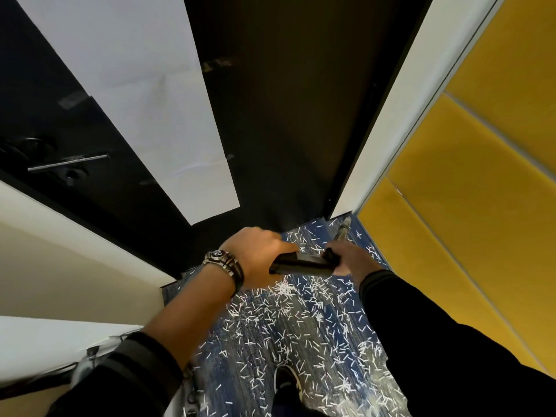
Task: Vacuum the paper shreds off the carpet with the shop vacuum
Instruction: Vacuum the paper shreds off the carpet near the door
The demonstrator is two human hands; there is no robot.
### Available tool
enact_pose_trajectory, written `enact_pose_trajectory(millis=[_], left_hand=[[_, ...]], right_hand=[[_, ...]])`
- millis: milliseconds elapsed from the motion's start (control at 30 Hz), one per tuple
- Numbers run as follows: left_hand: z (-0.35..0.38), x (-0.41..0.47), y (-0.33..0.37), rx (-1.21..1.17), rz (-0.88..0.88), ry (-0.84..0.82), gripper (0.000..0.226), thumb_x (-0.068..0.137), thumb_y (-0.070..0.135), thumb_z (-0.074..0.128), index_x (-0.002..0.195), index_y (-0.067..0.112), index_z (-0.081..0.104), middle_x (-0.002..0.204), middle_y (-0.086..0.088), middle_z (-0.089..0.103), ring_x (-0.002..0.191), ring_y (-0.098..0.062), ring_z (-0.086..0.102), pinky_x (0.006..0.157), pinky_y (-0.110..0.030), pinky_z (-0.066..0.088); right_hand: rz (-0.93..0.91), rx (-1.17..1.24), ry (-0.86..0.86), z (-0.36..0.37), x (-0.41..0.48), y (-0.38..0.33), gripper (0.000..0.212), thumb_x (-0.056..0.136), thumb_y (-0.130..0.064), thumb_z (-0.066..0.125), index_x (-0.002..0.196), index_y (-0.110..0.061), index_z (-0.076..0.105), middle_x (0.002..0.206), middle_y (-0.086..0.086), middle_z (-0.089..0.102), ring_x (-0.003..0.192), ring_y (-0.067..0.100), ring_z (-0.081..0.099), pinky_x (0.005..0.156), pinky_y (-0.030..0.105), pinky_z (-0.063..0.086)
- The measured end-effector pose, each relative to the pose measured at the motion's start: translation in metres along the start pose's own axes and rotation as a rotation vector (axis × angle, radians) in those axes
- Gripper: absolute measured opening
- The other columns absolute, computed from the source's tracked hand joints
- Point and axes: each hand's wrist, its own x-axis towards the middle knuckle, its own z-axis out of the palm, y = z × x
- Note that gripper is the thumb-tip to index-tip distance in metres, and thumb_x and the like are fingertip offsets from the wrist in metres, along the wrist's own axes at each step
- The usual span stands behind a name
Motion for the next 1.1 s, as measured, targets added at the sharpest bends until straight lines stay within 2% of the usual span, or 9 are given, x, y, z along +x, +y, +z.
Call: enact_pose_trajectory(millis=[100,233,400,533,700,833,900,1000,1100], left_hand=[[-0.003,-0.005,-0.006,-0.079,-0.044,0.013,0.028,0.097,0.045,0.063,0.125,0.043,0.06,0.095,0.014,0.062,0.086,-0.008,0.061,0.073,-0.025,0.045],[0.003,-0.011,0.0,-0.14,-0.067,0.034,0.027,0.098,0.044,0.064,0.125,0.041,0.061,0.093,0.017,0.059,0.083,-0.006,0.055,0.068,-0.021,0.038],[-0.003,-0.031,-0.01,-0.05,-0.089,-0.012,0.026,0.1,0.043,0.061,0.125,0.041,0.062,0.098,0.012,0.06,0.085,-0.01,0.059,0.073,-0.024,0.046],[-0.013,-0.052,-0.018,-0.053,-0.106,-0.038,0.028,0.098,0.04,0.063,0.125,0.044,0.061,0.097,0.011,0.061,0.088,-0.011,0.063,0.08,-0.029,0.053],[-0.012,-0.082,-0.027,0.013,-0.107,-0.029,0.029,0.094,0.04,0.067,0.122,0.046,0.06,0.095,0.011,0.059,0.085,-0.011,0.062,0.077,-0.031,0.055],[-0.006,-0.099,-0.036,-0.252,-0.22,0.049,0.024,0.089,0.045,0.075,0.111,0.042,0.067,0.087,0.015,0.065,0.081,-0.002,0.062,0.075,-0.027,0.053],[0.0,-0.099,-0.029,-0.335,-0.235,0.08,0.023,0.089,0.047,0.076,0.11,0.042,0.068,0.083,0.015,0.066,0.077,0.0,0.062,0.071,-0.022,0.05],[0.003,-0.094,-0.016,-0.315,-0.194,0.055,0.025,0.091,0.045,0.075,0.114,0.043,0.067,0.084,0.014,0.067,0.075,0.0,0.062,0.067,-0.02,0.049],[0.0,-0.087,-0.005,-0.273,-0.148,0.048,0.031,0.092,0.043,0.074,0.121,0.045,0.064,0.086,0.012,0.068,0.077,-0.003,0.063,0.072,-0.026,0.055]], right_hand=[[-0.02,0.087,-0.06,-0.007,0.01,0.003,0.031,0.089,-0.017,0.069,0.112,-0.005,0.052,0.1,0.015,0.064,0.085,0.029,0.068,0.082,0.046,0.057],[-0.112,0.407,-0.099,0.001,0.015,0.014,0.017,0.097,-0.007,0.05,0.08,-0.008,0.046,0.062,0.014,0.058,0.062,0.026,0.062,0.056,0.036,0.058],[-0.077,0.047,-0.078,0.022,0.006,0.025,0.028,0.094,0.0,0.047,0.068,-0.008,0.048,0.042,0.005,0.052,0.041,0.015,0.056,0.039,0.019,0.047],[-0.039,-0.12,-0.059,0.038,-0.003,0.033,0.015,0.09,0.002,0.051,0.08,-0.007,0.047,0.061,0.01,0.054,0.056,0.019,0.059,0.057,0.026,0.054],[-0.006,-0.122,-0.099,0.069,-0.003,0.052,0.008,0.094,-0.007,0.055,0.095,-0.008,0.047,0.078,0.011,0.056,0.066,0.021,0.059,0.039,0.03,0.053],[-0.111,0.404,-0.165,0.068,-0.005,0.068,0.019,0.094,-0.018,0.06,0.104,-0.007,0.049,0.092,0.018,0.063,0.068,0.029,0.07,0.065,0.044,0.061],[-0.14,0.575,-0.209,0.064,-0.005,0.074,0.017,0.091,-0.012,0.06,0.102,-0.009,0.048,0.086,0.015,0.063,0.067,0.027,0.068,0.064,0.043,0.061],[-0.113,0.513,-0.215,0.059,-0.014,0.068,0.013,0.094,-0.012,0.055,0.084,-0.011,0.047,0.061,0.005,0.054,0.051,0.02,0.061,0.056,0.033,0.057],[-0.138,0.381,-0.188,0.043,-0.027,0.059,0.023,0.095,-0.012,0.051,0.073,-0.01,0.046,0.051,0.003,0.05,0.048,0.019,0.061,0.071,0.035,0.054]])
